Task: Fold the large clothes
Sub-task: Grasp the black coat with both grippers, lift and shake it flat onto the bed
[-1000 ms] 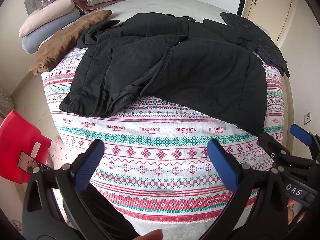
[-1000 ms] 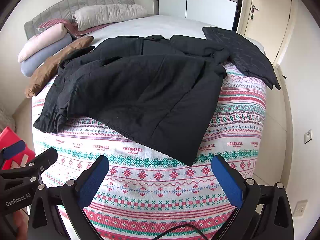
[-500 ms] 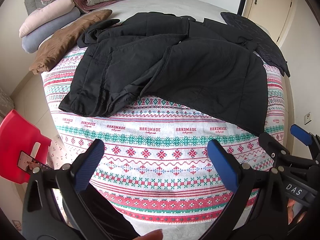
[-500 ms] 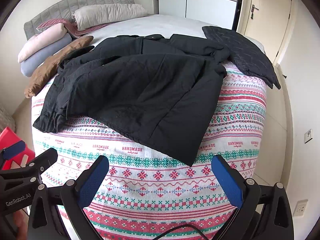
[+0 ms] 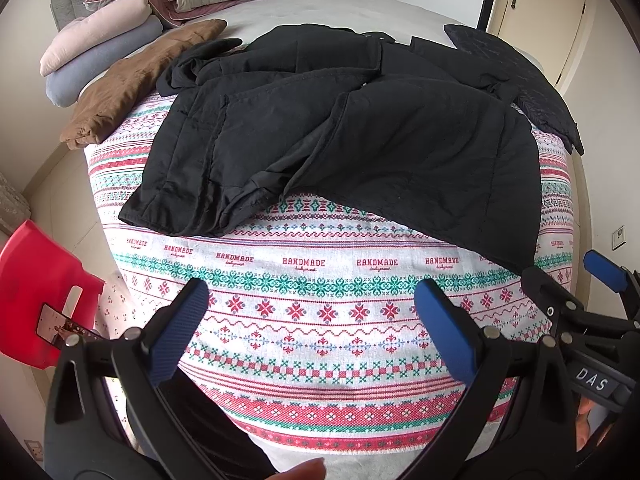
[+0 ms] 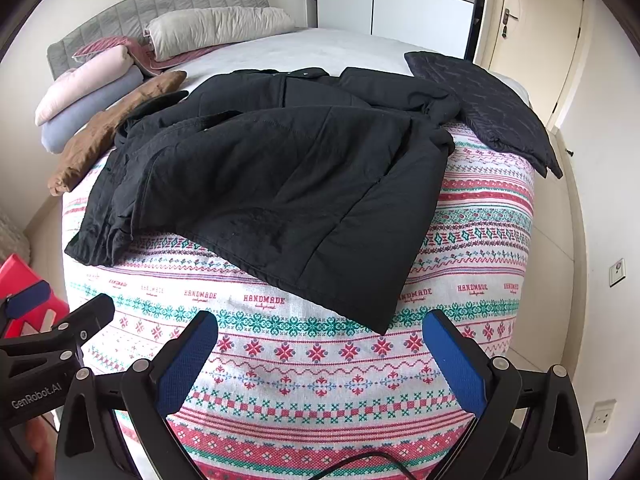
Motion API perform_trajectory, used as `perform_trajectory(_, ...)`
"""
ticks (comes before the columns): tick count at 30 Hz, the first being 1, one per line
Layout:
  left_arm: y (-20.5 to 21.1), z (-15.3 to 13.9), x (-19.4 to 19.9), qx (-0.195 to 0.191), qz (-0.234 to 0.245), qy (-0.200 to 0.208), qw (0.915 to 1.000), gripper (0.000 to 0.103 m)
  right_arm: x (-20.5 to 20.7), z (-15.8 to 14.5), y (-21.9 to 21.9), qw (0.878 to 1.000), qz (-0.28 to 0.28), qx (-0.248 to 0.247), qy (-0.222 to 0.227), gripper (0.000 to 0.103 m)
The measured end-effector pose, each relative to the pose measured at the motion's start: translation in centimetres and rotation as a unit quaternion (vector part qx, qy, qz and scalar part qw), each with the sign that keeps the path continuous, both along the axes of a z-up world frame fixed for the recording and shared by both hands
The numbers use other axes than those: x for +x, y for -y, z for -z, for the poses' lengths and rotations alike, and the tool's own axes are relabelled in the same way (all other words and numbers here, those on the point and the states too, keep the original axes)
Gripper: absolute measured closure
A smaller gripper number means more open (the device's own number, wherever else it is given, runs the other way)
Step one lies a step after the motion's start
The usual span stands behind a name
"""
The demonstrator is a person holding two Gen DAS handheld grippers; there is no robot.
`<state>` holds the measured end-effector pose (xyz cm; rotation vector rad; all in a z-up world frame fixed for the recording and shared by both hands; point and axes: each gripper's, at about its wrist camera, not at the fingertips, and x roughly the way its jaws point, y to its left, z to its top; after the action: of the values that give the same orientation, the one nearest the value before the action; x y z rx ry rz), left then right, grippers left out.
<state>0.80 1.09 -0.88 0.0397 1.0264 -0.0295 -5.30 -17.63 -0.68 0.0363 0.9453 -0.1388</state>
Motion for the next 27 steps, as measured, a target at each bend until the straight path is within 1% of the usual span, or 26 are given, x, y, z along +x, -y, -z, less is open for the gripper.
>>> perform_trajectory(5, -0.5, 0.3, 0.5, 0.005, -0.006, 0.0, 1.0, 0.001, 0.4, 0.4, 0.2, 1.0, 0.003, 0.002, -0.002, 0.0)
perform_trajectory(7, -0.7, 0.2, 0.7, 0.015, -0.01, 0.011, 0.9998, 0.001, 0.8, 0.5, 0.5, 1.0, 0.003, 0.002, 0.0, 0.0)
perform_trajectory(9, -1.0, 0.0, 0.9, 0.023, 0.002, 0.032, 0.9992, 0.001, 1.1, 0.6, 0.9, 1.0, 0.006, -0.002, 0.005, 0.0)
perform_trajectory(11, -1.8, 0.0, 1.4, 0.03, 0.014, 0.028, 0.9991, 0.001, 1.6, 0.7, 1.5, 1.0, 0.003, 0.001, 0.011, 0.0)
perform_trajectory(12, -2.6, -0.1, 1.9, 0.022, 0.017, 0.023, 0.9994, 0.001, 1.9, 0.7, 1.7, 1.0, 0.001, 0.004, 0.01, 0.0)
perform_trajectory(13, -3.6, -0.2, 2.3, 0.006, 0.018, 0.018, 0.9997, 0.001, 2.2, 0.8, 2.1, 1.0, -0.004, 0.011, 0.009, 0.0)
perform_trajectory(15, -6.2, -0.6, 3.3, -0.026, 0.019, 0.016, 0.9994, 0.001, 2.8, 1.0, 3.2, 0.999, -0.01, 0.036, 0.005, 0.0)
perform_trajectory(16, -7.6, -0.9, 4.0, -0.031, 0.014, 0.016, 0.9993, 0.001, 3.2, 1.3, 4.0, 0.998, -0.011, 0.056, -0.001, 0.0)
perform_trajectory(19, -12.2, -1.3, 6.0, -0.024, -0.013, 0.02, 0.9994, 0.001, 4.2, 2.3, 6.2, 0.992, -0.009, 0.125, -0.026, 0.0)
perform_trajectory(20, -13.8, -1.2, 6.8, -0.026, -0.017, 0.018, 0.9993, 0.001, 4.4, 2.6, 7.0, 0.988, -0.011, 0.149, -0.027, 0.0)
perform_trajectory(22, -17.1, -0.6, 8.2, -0.039, -0.023, 0.011, 0.9989, 0.001, 4.8, 3.1, 8.3, 0.983, -0.014, 0.181, -0.022, 0.0)
perform_trajectory(24, -20.2, 0.3, 9.5, -0.05, -0.043, 0.007, 0.9978, 0.001, 5.1, 3.6, 9.4, 0.979, -0.011, 0.203, -0.018, 0.0)
perform_trajectory(25, -21.6, 1.0, 10.2, -0.06, -0.05, 0.004, 0.9969, 0.001, 5.2, 4.0, 9.8, 0.976, -0.012, 0.216, -0.017, 0.0)
perform_trajectory(27, -24.0, 2.6, 11.5, -0.097, -0.054, -0.003, 0.9939, 0.001, 5.7, 4.6, 10.6, 0.969, -0.016, 0.246, -0.016, 0.0)
